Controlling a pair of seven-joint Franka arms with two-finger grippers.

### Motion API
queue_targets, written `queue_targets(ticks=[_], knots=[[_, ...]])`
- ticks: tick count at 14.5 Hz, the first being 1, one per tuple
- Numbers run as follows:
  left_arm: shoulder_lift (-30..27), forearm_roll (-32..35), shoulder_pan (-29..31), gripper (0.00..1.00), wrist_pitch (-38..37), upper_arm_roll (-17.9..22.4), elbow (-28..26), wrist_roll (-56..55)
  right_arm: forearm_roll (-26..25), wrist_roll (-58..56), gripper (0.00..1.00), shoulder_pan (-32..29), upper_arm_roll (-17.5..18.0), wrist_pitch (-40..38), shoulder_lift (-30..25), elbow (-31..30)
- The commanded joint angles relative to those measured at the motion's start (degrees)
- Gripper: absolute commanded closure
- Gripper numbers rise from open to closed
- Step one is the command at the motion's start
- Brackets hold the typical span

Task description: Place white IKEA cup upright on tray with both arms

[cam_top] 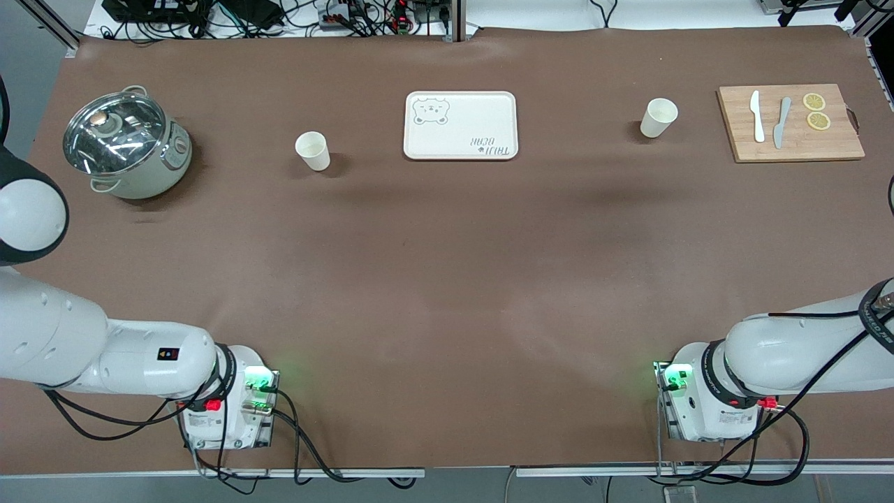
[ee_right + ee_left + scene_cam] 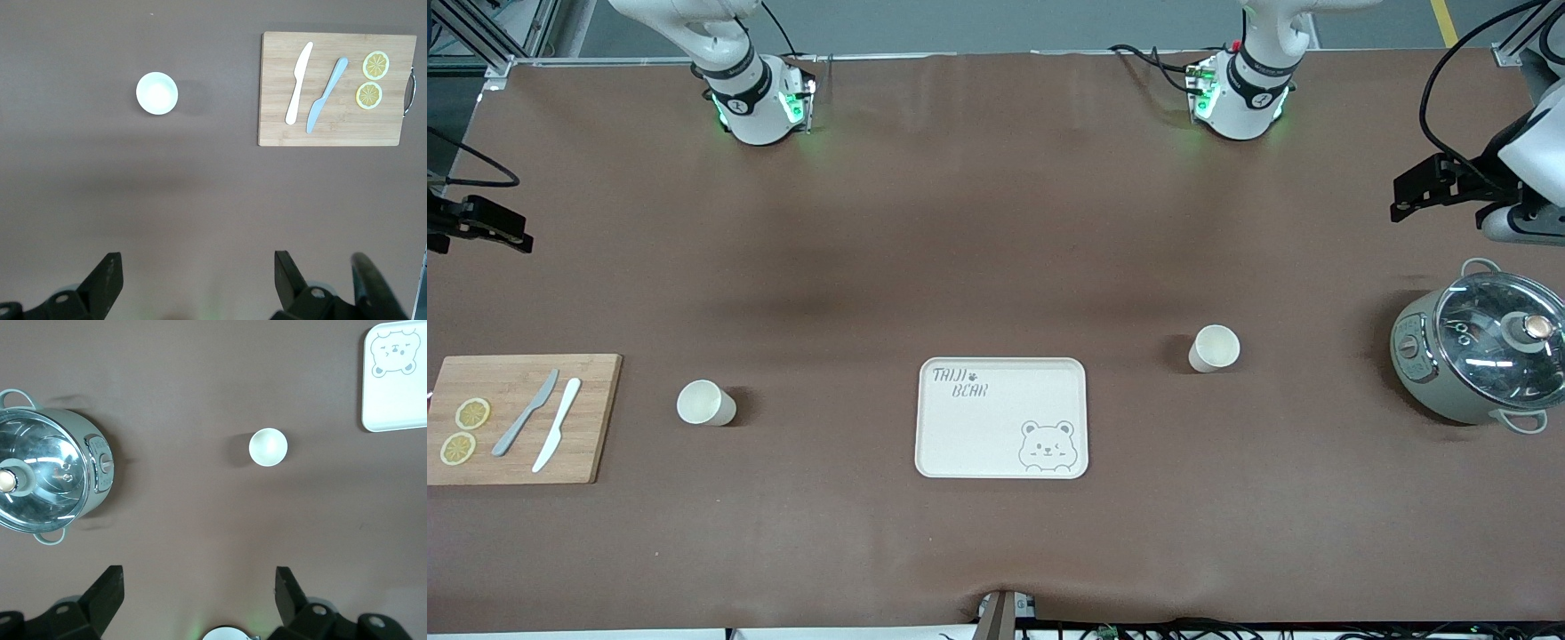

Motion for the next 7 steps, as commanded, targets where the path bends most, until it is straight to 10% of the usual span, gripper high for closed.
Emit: queue_targets(ticks=[1, 7], knots=[[0.1, -1.0, 0.1, 0.00, 0.8, 0.1, 0.1, 0.6, -0.8, 1.1, 0.00, 0.2, 0.2, -0.2, 0.1, 0.6], [1.2, -1.4, -0.2, 0.00, 3.6, -0.1, -0.4, 0.7, -0.7, 1.2, 0.00, 0.0, 0.1, -0.1, 0.1, 0.8]])
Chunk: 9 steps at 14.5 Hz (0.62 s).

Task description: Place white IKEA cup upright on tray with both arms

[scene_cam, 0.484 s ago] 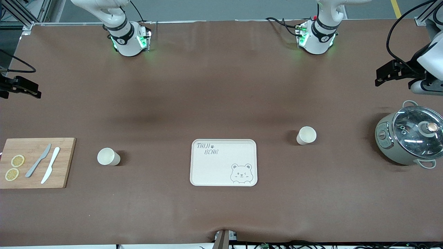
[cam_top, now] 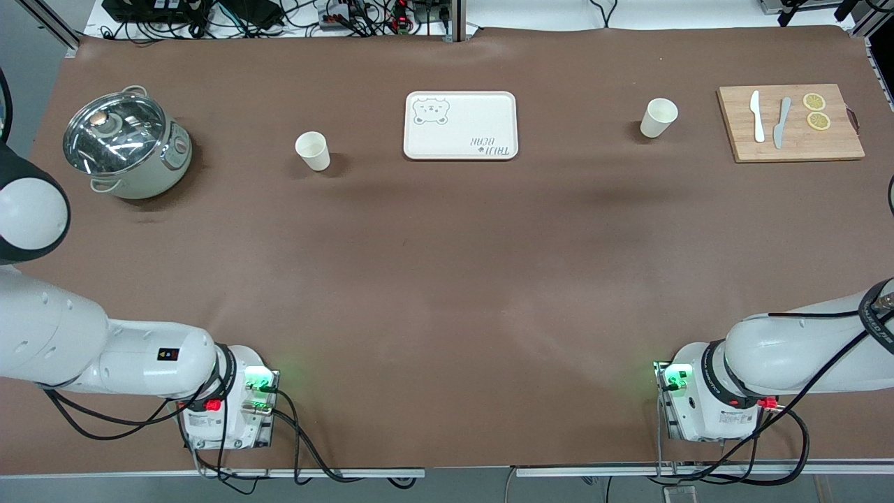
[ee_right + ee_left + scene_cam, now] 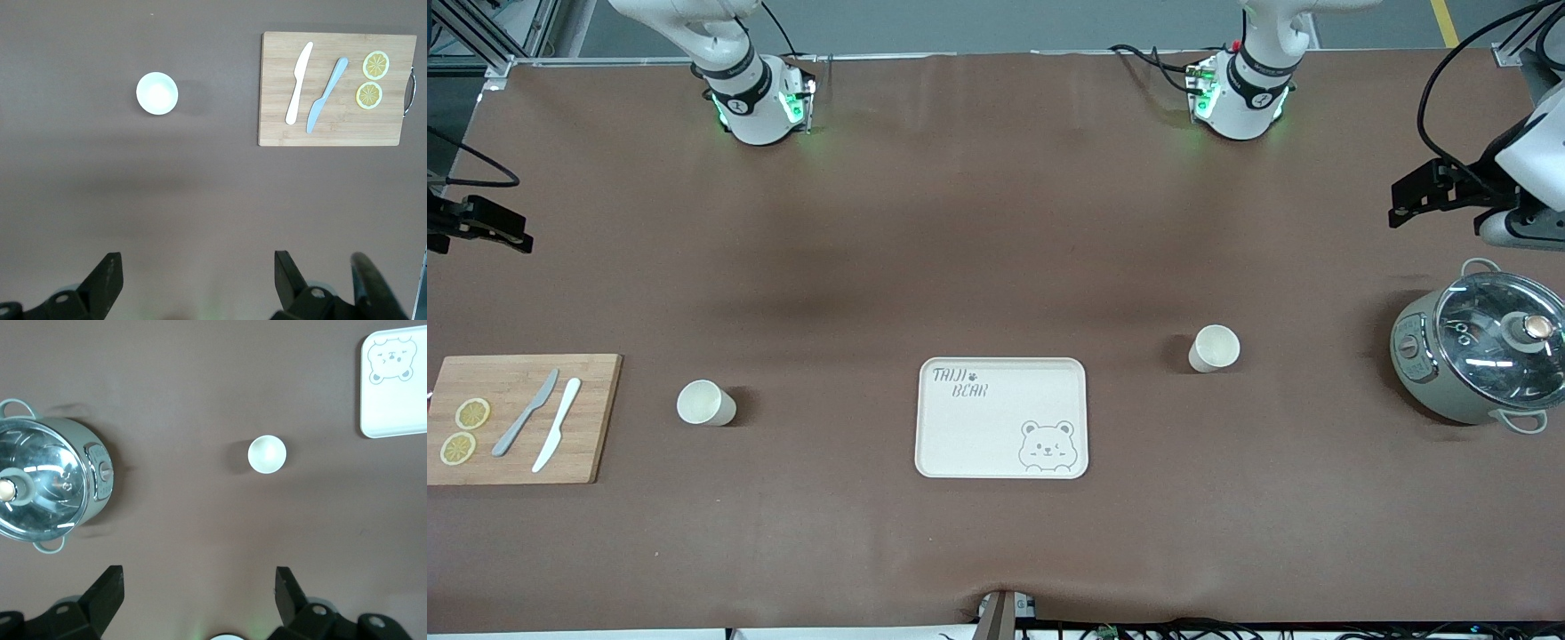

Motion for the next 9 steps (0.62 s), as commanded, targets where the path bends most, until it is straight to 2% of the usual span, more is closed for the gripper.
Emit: queue_targets(ticks=[1, 4, 9], knots=[[0.4, -1.4, 0.1, 0.00, 2.4, 0.0, -1.2, 0.5, -0.4, 1.1, 0.00, 0.0, 0.1, 0.0, 0.1, 0.8], [0.1, -1.4, 0.4, 0.00, 7.9, -0.2, -6.1, 0.6, -0.6, 1.1, 0.00, 0.2, 0.1, 0.1, 0.1, 0.8], [0.0, -1.8, 0.2, 0.00, 18.8, -0.8, -17.4, 0.8, -1.0, 1.0, 0.00, 0.2, 0.2, 0.0, 0.1, 0.8]])
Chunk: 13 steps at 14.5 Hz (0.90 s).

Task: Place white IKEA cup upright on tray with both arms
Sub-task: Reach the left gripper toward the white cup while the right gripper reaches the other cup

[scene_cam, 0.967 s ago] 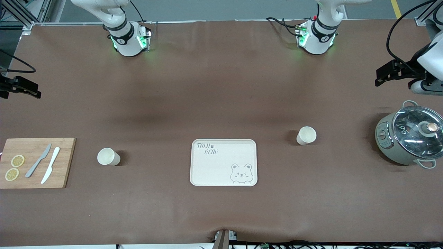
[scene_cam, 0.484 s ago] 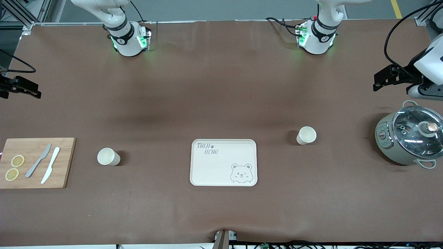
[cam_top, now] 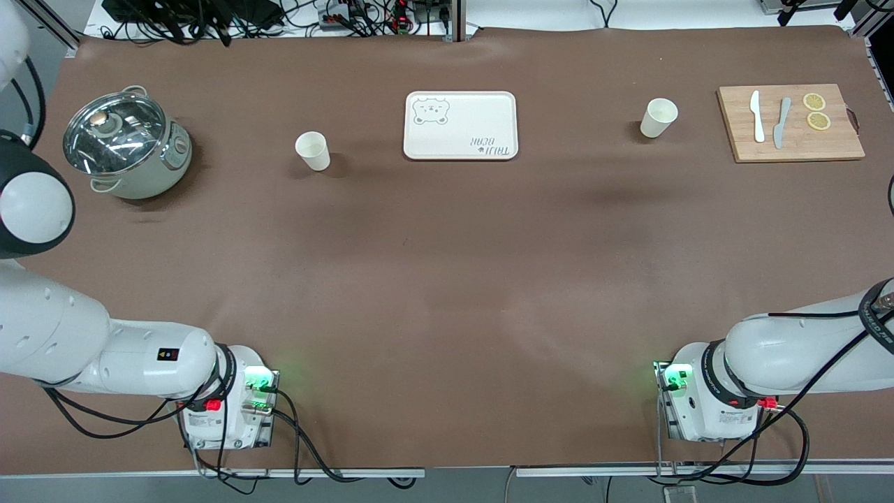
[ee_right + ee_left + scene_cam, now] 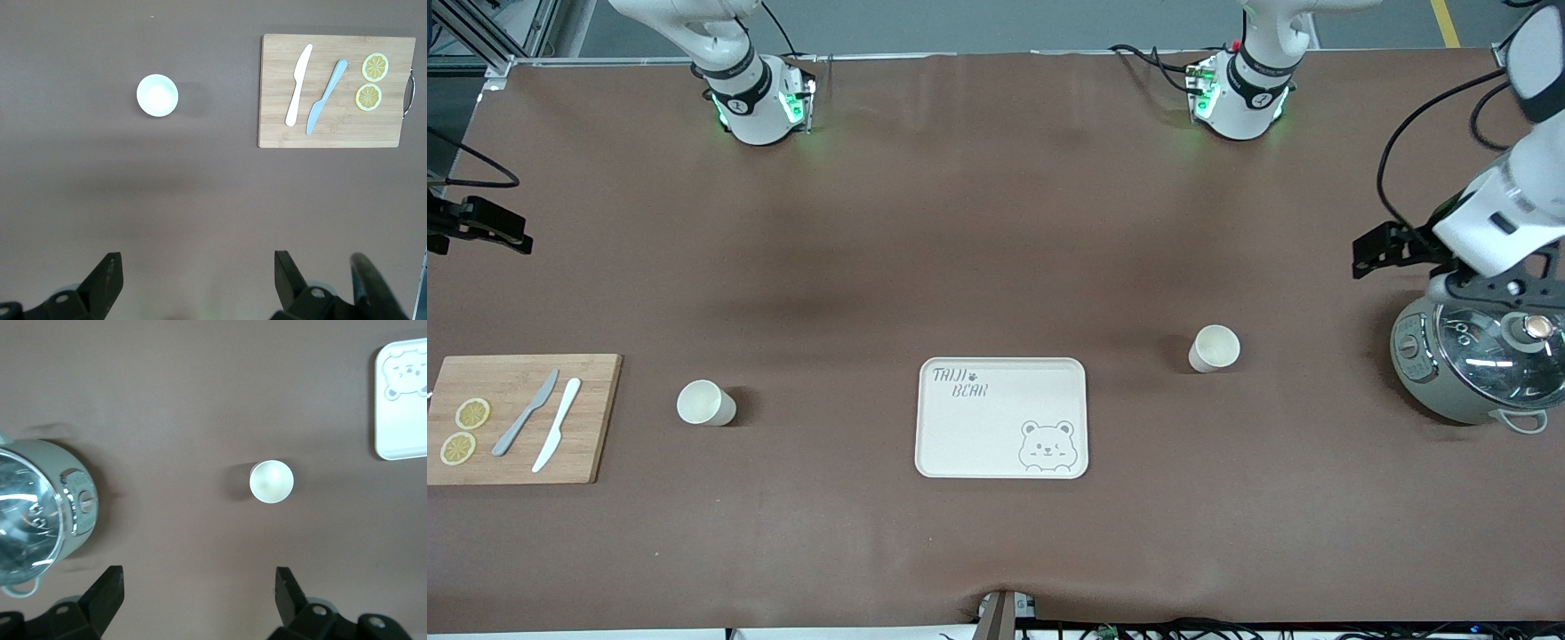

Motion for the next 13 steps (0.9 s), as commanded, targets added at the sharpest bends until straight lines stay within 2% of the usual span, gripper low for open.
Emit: queue_targets(ticks=[1, 7, 13], knots=[[-1.3, -1.5, 0.5, 0.00, 5.9, -1.7, -7.0, 0.8, -0.6, 1.0, 0.00, 0.0, 0.2, -0.2, 0.1, 0.8], [-1.7, -2.1, -0.2, 0.00, 13.1, -3.2, -15.2, -0.6, -0.2, 0.5, 0.00, -0.1, 0.2, -0.2, 0.2, 0.7], [-1.0, -4.0, -0.3, 0.00, 33.6, -3.8, -27.9, -0.9, -1.2, 2.9, 0.00, 3.0, 0.2, -0.3, 0.4, 0.7]])
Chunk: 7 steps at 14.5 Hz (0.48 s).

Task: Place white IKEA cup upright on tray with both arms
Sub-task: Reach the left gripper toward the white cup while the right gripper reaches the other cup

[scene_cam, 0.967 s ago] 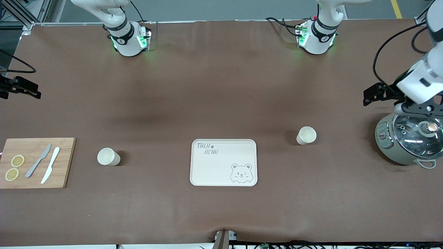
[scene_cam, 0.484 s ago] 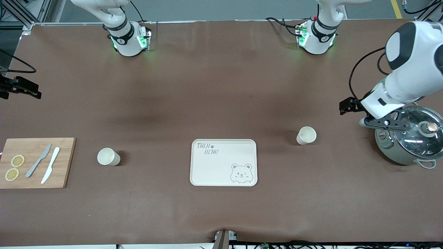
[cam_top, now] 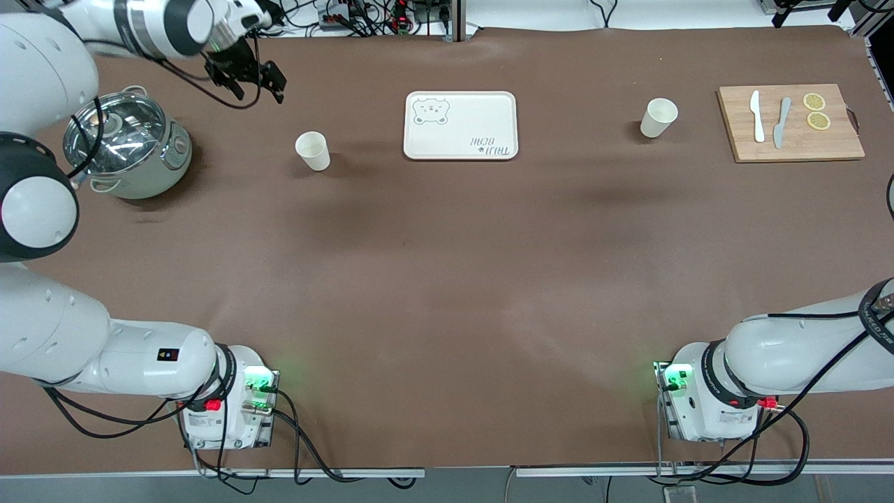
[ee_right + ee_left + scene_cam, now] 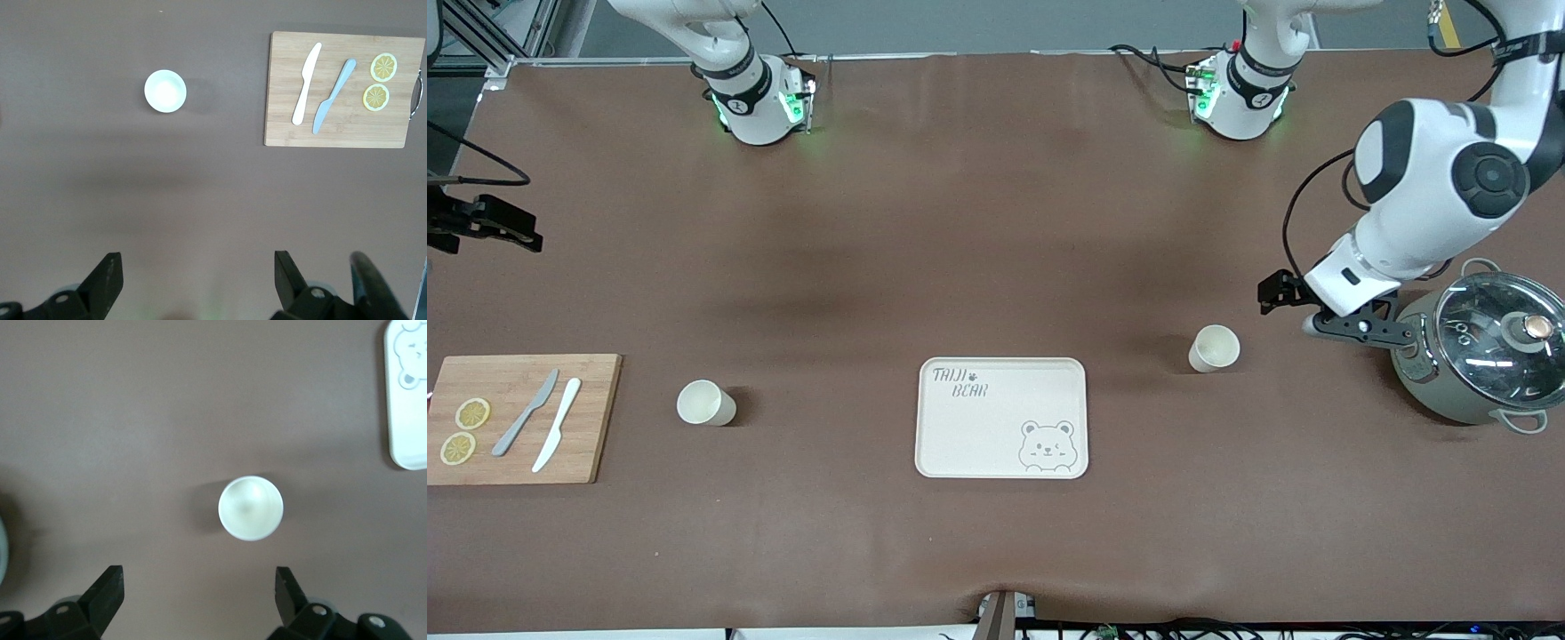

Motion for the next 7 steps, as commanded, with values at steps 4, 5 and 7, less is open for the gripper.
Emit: queue_targets(ticks=[4, 5, 7], knots=[[0.8, -1.4, -0.3, 0.00, 13.5, -1.4, -8.2, -0.9, -0.3, 2.5, 0.00, 3.0, 0.0, 7.2, 5.4, -0.1], [1.8, -1.4, -0.5, 0.00, 15.3, -1.4, -8.6, -1.0, -0.3, 2.5, 0.00, 3.3, 0.0, 9.4, 7.0, -0.1], [3.9, -1.4, -0.6, 0.00, 19.9, -2.1, -9.7, -1.2, -0.2, 2.5, 0.00, 2.9, 0.0, 13.4, 11.2, -0.2]])
